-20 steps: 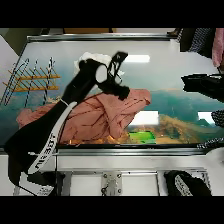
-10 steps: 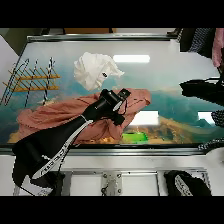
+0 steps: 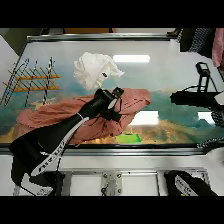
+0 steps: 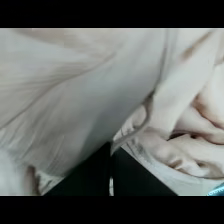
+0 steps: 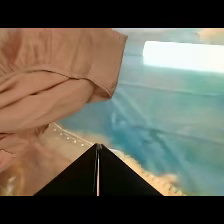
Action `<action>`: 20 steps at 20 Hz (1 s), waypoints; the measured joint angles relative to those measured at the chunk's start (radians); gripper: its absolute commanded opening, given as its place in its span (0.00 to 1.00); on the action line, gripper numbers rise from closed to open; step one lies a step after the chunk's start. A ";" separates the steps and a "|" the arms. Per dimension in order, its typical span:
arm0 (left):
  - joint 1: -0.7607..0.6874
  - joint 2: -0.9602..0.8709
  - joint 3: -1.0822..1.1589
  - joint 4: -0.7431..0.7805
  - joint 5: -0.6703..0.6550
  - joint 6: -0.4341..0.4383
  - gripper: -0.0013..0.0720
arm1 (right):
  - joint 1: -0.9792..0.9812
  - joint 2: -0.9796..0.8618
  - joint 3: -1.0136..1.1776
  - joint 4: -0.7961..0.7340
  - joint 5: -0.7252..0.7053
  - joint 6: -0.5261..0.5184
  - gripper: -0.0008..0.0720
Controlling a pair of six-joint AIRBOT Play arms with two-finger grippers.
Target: Fold the clothes and pants, and hang the long-sleeved shirts on hangers.
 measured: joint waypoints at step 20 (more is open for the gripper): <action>0.084 0.063 0.154 -0.008 -0.077 0.030 0.03 | 0.274 -0.480 0.005 -0.264 -0.584 -0.072 0.60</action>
